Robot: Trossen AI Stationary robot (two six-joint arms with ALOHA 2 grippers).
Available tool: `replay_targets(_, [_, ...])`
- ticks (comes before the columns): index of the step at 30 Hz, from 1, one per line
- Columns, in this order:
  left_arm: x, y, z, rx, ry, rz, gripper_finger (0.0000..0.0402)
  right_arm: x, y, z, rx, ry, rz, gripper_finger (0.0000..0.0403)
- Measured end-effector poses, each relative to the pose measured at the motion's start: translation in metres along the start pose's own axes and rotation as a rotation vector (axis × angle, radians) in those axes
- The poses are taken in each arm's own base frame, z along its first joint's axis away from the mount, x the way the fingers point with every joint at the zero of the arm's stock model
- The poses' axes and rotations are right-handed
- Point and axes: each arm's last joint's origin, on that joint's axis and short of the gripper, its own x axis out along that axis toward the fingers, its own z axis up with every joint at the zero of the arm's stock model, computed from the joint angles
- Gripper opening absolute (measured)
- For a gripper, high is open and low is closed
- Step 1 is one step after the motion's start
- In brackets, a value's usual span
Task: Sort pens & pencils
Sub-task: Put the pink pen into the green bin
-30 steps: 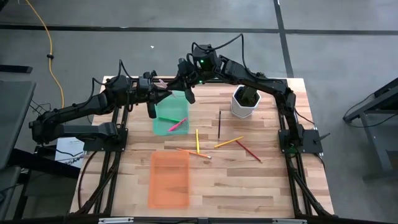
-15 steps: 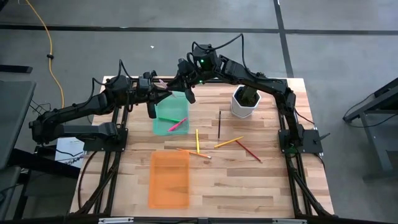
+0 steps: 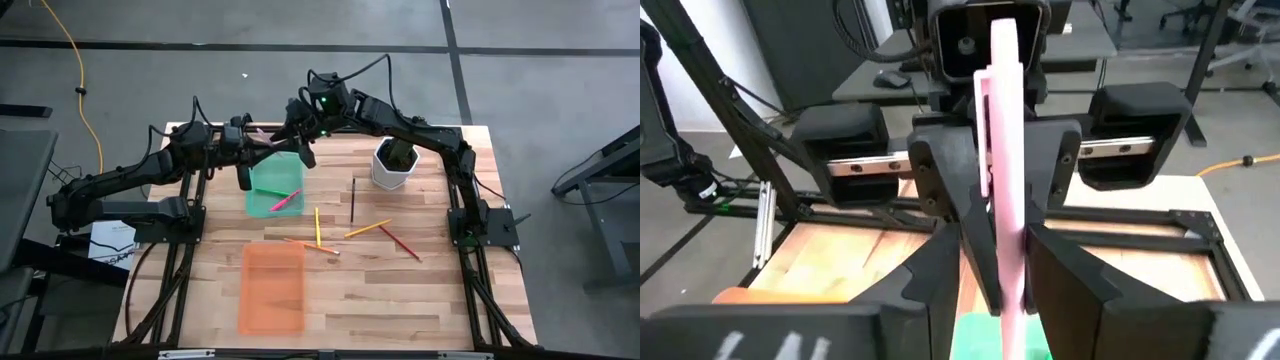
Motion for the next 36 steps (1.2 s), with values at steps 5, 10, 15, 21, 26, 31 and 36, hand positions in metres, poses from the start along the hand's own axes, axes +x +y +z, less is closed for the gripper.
replay_targets(5, [0.000, 0.000, -0.005, -0.008, 0.055, 0.002, 0.0023, -0.002, -0.004, -0.004, 0.021, 0.036, -0.008, 0.0110])
replay_targets(10, [0.000, 0.000, -0.008, -0.014, 0.087, 0.003, 0.0026, -0.005, -0.006, -0.012, 0.044, 0.101, -0.012, 0.0110])
replay_targets(15, [-0.001, 0.000, -0.015, -0.025, 0.150, 0.005, 0.0022, -0.006, -0.007, -0.016, 0.053, 0.145, -0.009, 0.0110])
replay_targets(21, [-0.003, 0.001, -0.024, -0.025, 0.248, 0.023, 0.0028, -0.007, -0.006, -0.019, 0.061, 0.170, -0.006, 0.0110])
replay_targets(26, [-0.001, 0.003, -0.035, 0.006, 0.351, 0.061, 0.0025, -0.007, -0.006, -0.021, 0.069, 0.184, -0.004, 0.0110])
replay_targets(31, [0.008, 0.005, -0.047, 0.010, 0.456, 0.070, 0.0030, -0.007, -0.005, -0.022, 0.077, 0.195, 0.000, 0.0110])
replay_targets(36, [0.024, 0.008, -0.063, 0.011, 0.561, 0.065, 0.0031, -0.007, -0.005, -0.024, 0.079, 0.216, 0.005, 0.0110])
